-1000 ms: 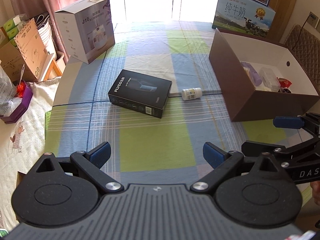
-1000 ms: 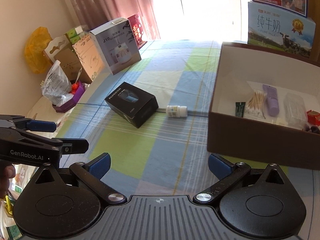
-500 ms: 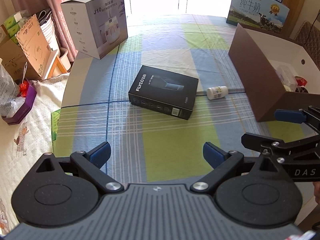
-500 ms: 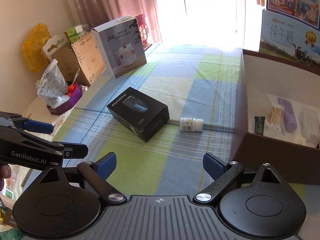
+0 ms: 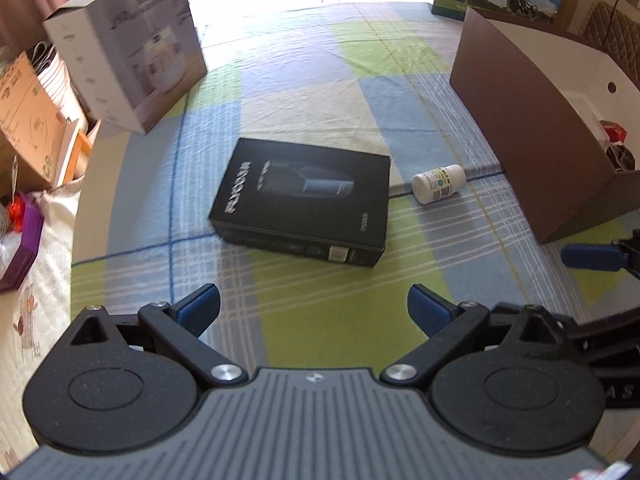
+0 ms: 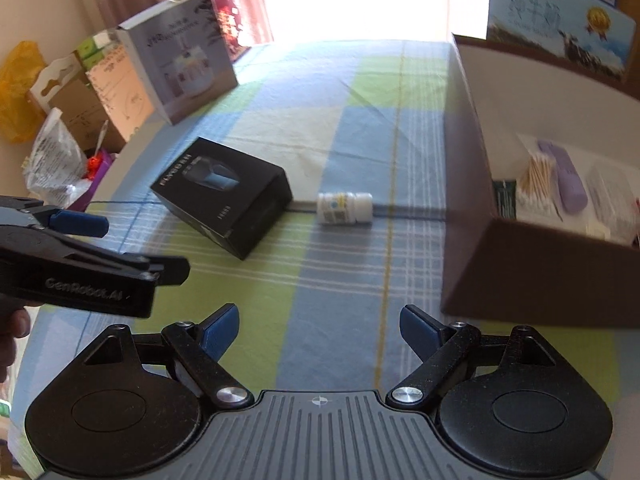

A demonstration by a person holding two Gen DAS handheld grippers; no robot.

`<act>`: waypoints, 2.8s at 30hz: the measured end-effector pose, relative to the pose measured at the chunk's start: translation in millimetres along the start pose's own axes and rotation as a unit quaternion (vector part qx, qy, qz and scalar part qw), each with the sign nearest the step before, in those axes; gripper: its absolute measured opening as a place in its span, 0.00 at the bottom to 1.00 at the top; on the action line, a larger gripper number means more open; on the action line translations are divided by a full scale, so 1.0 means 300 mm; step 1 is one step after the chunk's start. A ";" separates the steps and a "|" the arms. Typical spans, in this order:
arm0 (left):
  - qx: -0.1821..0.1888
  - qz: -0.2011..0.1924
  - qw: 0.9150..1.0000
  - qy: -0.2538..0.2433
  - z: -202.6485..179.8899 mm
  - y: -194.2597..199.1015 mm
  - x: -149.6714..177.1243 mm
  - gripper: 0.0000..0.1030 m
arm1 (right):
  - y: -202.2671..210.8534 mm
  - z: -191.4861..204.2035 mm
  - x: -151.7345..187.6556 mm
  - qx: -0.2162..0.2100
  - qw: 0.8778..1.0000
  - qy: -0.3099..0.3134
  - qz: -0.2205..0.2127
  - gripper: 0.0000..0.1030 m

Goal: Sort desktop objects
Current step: 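Grasp the black FLYCO box with the left tool while the right tool grasps the white pill bottle, then carry the black box and pill bottle over the brown box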

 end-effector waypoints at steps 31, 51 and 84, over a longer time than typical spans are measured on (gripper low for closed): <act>-0.052 0.007 0.995 0.082 0.394 -0.096 0.012 0.97 | -0.255 0.043 -0.166 0.056 0.996 0.010 -0.069 0.83; -0.016 0.015 0.996 0.085 0.195 -0.233 -0.202 0.95 | -0.322 -0.018 -0.205 0.053 0.997 0.000 -0.063 0.50; -0.008 0.060 0.997 0.057 0.201 -0.213 0.012 0.75 | -0.297 0.025 -0.154 0.055 0.997 0.048 -0.025 0.43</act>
Point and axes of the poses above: each gripper's, at about its wrist camera, not at the fingertips, and y roughly against the way its jaws point, z to its left, x to its underside, the point moved 7 cm from there along -y, roughly the way its jaws point, and after that the axes turned 4 degrees about -y, right-handed, at the moved point
